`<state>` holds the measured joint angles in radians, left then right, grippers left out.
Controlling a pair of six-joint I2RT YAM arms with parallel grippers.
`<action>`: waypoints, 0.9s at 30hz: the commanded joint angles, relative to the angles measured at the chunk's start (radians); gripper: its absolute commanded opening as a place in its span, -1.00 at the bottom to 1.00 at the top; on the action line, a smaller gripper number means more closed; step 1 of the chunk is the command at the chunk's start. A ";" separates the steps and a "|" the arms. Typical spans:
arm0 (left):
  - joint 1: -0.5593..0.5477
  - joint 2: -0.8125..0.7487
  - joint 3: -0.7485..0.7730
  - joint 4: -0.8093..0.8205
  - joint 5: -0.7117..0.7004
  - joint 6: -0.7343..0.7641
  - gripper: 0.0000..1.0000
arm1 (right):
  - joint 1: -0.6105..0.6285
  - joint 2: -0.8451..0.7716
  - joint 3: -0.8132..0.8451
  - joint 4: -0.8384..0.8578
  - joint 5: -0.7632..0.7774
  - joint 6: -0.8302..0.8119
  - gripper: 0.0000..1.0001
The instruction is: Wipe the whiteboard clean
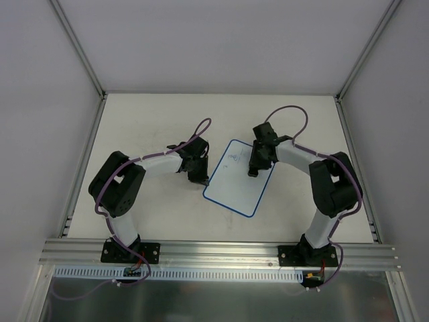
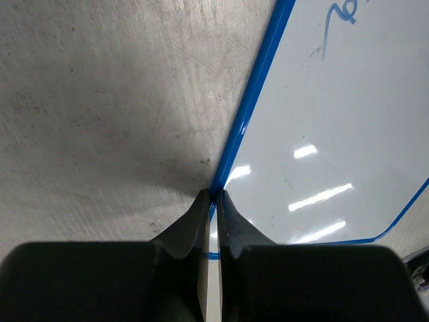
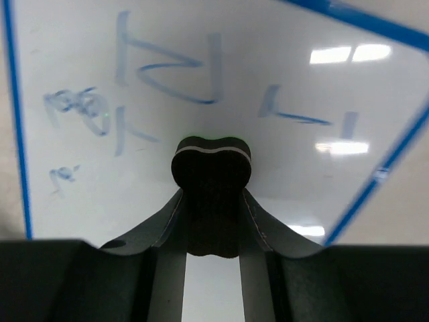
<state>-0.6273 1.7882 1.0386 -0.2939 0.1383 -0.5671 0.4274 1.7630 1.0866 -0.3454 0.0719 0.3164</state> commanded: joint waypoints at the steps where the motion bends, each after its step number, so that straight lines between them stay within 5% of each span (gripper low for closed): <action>1: 0.006 0.086 -0.075 -0.171 -0.114 0.021 -1.00 | 0.135 0.088 0.067 -0.027 -0.142 -0.025 -0.99; 7: 0.006 0.082 -0.080 -0.171 -0.115 0.015 -1.00 | 0.252 0.196 0.185 -0.032 -0.192 -0.028 -0.99; 13: 0.006 0.080 -0.087 -0.171 -0.115 0.010 -1.00 | 0.238 0.228 0.252 -0.133 -0.034 -0.074 -0.99; 27: 0.006 0.071 -0.094 -0.172 -0.115 0.012 -1.00 | -0.096 0.144 0.251 -0.336 0.190 -0.069 -1.00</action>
<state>-0.6270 1.7790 1.0256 -0.2897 0.1383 -0.5846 0.3710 1.9438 1.3575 -0.5343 0.1390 0.2573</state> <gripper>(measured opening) 0.029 0.336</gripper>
